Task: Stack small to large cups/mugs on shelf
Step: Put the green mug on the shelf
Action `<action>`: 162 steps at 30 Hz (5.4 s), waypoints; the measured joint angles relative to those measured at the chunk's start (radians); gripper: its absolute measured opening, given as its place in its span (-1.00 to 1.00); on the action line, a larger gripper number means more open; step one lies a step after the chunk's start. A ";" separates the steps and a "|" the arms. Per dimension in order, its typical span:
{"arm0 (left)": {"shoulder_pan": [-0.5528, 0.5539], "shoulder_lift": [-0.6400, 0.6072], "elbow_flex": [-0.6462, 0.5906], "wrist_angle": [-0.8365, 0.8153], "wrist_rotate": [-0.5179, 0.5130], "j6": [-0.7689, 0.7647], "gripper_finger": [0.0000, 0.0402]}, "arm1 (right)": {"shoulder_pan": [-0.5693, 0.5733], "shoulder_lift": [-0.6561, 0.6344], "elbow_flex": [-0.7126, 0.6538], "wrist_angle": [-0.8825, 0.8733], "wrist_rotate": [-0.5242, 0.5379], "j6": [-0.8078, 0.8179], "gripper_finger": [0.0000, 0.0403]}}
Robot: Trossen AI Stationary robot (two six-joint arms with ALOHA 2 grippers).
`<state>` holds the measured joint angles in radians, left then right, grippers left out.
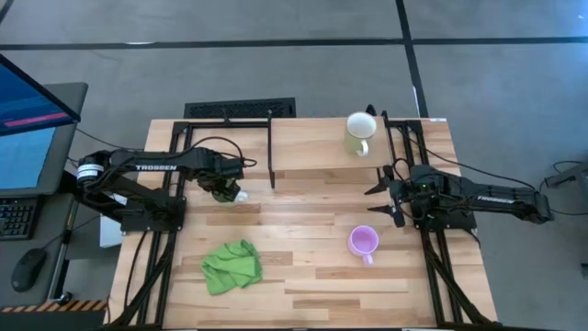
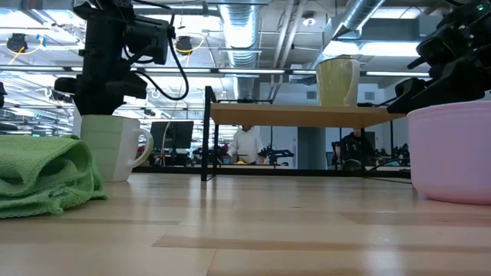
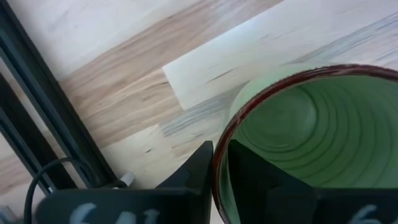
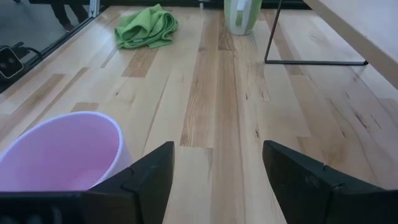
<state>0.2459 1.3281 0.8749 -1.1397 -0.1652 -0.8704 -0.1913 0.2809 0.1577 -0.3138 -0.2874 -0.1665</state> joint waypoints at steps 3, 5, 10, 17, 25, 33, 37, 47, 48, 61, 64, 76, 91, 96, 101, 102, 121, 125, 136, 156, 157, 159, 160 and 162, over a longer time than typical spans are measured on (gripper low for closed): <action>0.000 0.000 0.000 0.002 0.004 0.005 -0.80 | 0.000 0.000 0.000 0.000 0.000 0.000 0.33; 0.000 0.000 0.000 0.002 0.009 0.005 -0.82 | 0.000 0.000 0.000 0.000 0.000 0.000 0.33; 0.000 0.000 0.000 0.007 0.010 0.018 -0.86 | 0.000 0.000 0.000 0.000 0.000 0.000 0.33; 0.006 0.000 0.000 0.009 0.010 0.055 -0.87 | 0.000 0.000 0.000 0.000 0.000 0.000 0.33; 0.030 -0.001 0.001 0.015 0.029 0.124 -0.91 | 0.000 0.000 0.000 -0.025 0.000 -0.002 0.33; 0.060 0.000 0.009 0.068 0.053 0.184 -0.98 | 0.000 0.000 0.000 -0.031 0.000 -0.018 0.33; 0.063 0.002 0.066 0.073 0.041 0.208 -0.99 | 0.000 0.000 0.000 -0.031 0.000 -0.018 0.33; 0.063 0.001 0.334 -0.077 0.004 0.324 -0.99 | 0.000 0.000 0.000 -0.031 0.000 -0.018 0.33; 0.063 0.001 0.364 -0.101 -0.001 0.336 -0.99 | 0.000 0.000 0.000 -0.031 0.000 -0.018 0.33; 0.065 0.001 0.683 -0.190 -0.077 0.482 -0.99 | 0.000 0.000 0.000 -0.030 0.000 -0.018 0.33; 0.085 0.005 0.728 -0.190 -0.062 0.523 -0.99 | 0.000 0.000 0.000 -0.029 0.000 -0.018 0.33; 0.182 0.326 1.143 -0.269 0.013 0.813 -0.99 | 0.000 0.000 0.000 -0.006 0.000 0.041 0.33; 0.203 0.612 1.441 -0.284 0.047 1.049 -0.99 | 0.000 0.000 0.000 -0.006 0.000 0.065 0.33; 0.199 0.639 1.440 -0.238 0.073 1.097 -0.99 | 0.000 0.000 0.000 0.001 0.000 0.088 0.33; 0.188 0.660 1.440 -0.223 0.094 1.123 -0.99 | 0.000 0.000 0.000 0.007 0.000 0.091 0.33; 0.187 0.663 1.440 -0.222 0.096 1.133 -0.99 | 0.000 0.000 0.000 0.009 0.000 0.091 0.33; 0.081 0.672 1.441 -0.160 0.187 1.206 -0.99 | 0.000 0.000 0.000 0.011 0.001 0.089 0.33; 0.054 0.669 1.452 -0.150 0.191 1.194 -0.99 | 0.000 0.000 0.000 0.011 0.001 0.089 0.33; 0.058 0.669 1.446 -0.154 0.154 1.174 -0.99 | 0.000 0.000 0.000 0.011 0.000 0.096 0.33; 0.082 0.669 1.446 -0.282 0.056 1.144 -0.99 | 0.000 0.000 0.000 0.011 0.001 0.090 0.33; 0.089 0.670 1.446 -0.284 0.059 1.139 -0.99 | 0.000 0.000 0.000 0.011 0.001 0.090 0.33; 0.099 0.681 1.447 -0.285 0.061 1.137 -0.99 | 0.000 0.000 0.000 0.011 0.001 0.090 0.33; 0.106 0.687 1.447 -0.296 0.066 1.136 -0.99 | 0.000 0.000 0.000 0.011 0.001 0.090 0.33; 0.120 0.697 1.447 -0.325 0.084 1.142 -0.99 | 0.000 0.000 0.000 0.011 0.001 0.090 0.33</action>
<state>0.3661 2.0253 2.3219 -1.4642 -0.0808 0.2712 -0.1913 0.2807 0.1577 -0.3027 -0.2867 -0.0770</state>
